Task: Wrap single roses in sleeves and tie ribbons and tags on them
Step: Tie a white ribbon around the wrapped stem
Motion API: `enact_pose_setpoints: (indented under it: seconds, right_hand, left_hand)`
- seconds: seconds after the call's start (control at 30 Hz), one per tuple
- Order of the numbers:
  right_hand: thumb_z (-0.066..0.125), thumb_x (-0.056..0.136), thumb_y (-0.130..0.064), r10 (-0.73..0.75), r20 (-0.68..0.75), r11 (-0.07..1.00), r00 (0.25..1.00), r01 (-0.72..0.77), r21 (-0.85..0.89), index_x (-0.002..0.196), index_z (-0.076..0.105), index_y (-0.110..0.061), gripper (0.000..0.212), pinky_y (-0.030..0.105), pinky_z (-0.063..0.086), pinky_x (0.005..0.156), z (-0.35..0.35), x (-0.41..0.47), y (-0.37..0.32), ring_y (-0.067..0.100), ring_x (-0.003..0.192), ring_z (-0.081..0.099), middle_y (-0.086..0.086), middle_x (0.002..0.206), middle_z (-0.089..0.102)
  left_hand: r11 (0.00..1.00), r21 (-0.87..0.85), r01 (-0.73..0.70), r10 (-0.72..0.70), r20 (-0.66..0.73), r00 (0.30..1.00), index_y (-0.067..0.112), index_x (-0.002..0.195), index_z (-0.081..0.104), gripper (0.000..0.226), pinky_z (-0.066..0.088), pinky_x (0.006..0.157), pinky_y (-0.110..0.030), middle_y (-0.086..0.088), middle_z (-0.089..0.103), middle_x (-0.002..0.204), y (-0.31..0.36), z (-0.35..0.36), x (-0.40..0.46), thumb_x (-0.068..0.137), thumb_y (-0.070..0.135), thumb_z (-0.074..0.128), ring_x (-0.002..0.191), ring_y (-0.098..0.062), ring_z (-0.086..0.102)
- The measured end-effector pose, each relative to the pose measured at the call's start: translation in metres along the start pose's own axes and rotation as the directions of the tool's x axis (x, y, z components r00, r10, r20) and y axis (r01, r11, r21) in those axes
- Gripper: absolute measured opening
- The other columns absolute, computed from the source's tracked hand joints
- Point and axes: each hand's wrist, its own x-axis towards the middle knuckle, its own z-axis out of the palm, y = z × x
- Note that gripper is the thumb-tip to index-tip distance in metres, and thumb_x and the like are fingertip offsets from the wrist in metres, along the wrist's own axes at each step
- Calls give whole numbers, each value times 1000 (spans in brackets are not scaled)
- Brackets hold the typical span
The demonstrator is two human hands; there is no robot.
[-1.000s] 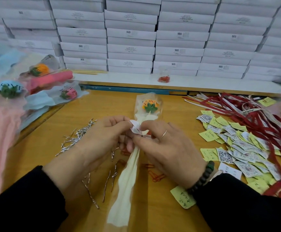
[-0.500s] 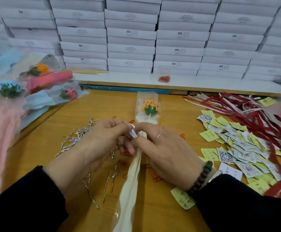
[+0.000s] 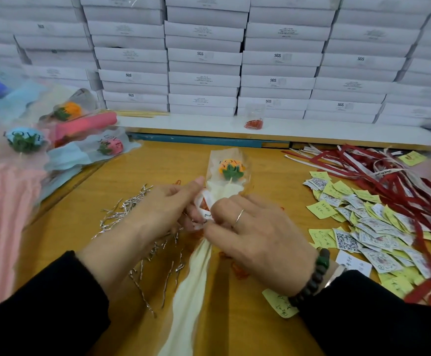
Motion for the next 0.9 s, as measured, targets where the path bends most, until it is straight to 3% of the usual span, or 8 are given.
enact_pose_setpoints:
  seconds: [0.07, 0.2, 0.3, 0.4, 0.47, 0.53, 0.73, 0.9]
  right_hand:
    - [58, 86, -5, -39, -3, 999, 999, 39, -6, 74, 63, -13, 16, 26, 31, 59, -1, 2, -5, 17, 61, 47, 3, 72, 57]
    - [57, 85, -10, -63, 13, 996, 998, 62, 64, 75, 66, -13, 14, 24, 34, 64, 0, 1, -10, 15, 71, 53, 2, 76, 62]
    - [55, 85, -37, 228, 83, 929, 970, -243, 278, 74, 59, -13, 27, 26, 40, 52, 1, -4, -6, 14, 59, 52, -1, 68, 58]
    - [46, 88, -45, 798, 303, 304, 521, -782, 545, 75, 52, -16, 32, 28, 41, 49, 2, -2, 9, 13, 52, 49, -2, 64, 54]
    - [51, 91, -40, 804, 566, -186, 181, -828, 529, 84, 55, -17, 25, 20, 39, 42, 7, -5, 23, 7, 41, 49, 0, 68, 60]
    - [55, 90, -40, 665, 746, -456, 45, -767, 452, 94, 57, -13, 28, 17, 35, 35, 11, -9, 29, 5, 36, 47, 1, 73, 66]
    - [64, 86, -16, 587, 807, -649, 59, -561, 514, 82, 54, -8, 14, 15, 32, 31, 18, -11, 27, 6, 34, 48, -3, 52, 57]
    - [68, 79, -1, 459, 861, -594, 220, -644, 482, 79, 50, -9, 20, 16, 41, 37, 14, -7, 14, 9, 41, 56, -3, 48, 59]
  left_hand:
    - [995, -82, 64, -57, 93, 994, -3, 78, 60, 44, 39, 57, -29, -24, 55, 64, 0, 8, -3, 85, 41, 58, 62, -23, 52]
    - [950, -295, 106, -37, 230, 972, -3, 82, 66, 28, 45, 48, -21, -15, 60, 68, -3, 18, -7, 57, 10, 68, 55, -21, 55]
    - [909, -399, 117, -28, 222, 975, -7, 93, 63, 22, 48, 48, -21, -20, 61, 73, -4, 17, -6, 72, -2, 63, 51, -19, 57]
    - [875, -450, 180, -46, 293, 955, -9, 108, 55, 33, 51, 47, -24, -22, 63, 73, -4, 10, -7, 77, 1, 60, 48, -21, 58]
    - [877, -429, 216, -55, 357, 933, -8, 109, 53, 40, 53, 48, -28, -23, 65, 73, -4, 4, -10, 71, 2, 61, 48, -24, 61]
    - [887, -382, 259, -75, 435, 897, -6, 110, 54, 43, 56, 50, -30, -25, 65, 74, -4, -1, -14, 69, -1, 63, 51, -27, 63]
    - [915, -226, 335, -134, 613, 778, -6, 121, 49, 54, 58, 55, -33, -30, 64, 84, -4, -17, -16, 71, -5, 68, 62, -32, 67]
    - [940, -198, 277, -163, 452, 877, 3, 99, 69, 40, 55, 53, -25, -18, 71, 87, 0, -20, -8, 71, 31, 67, 66, -20, 69]
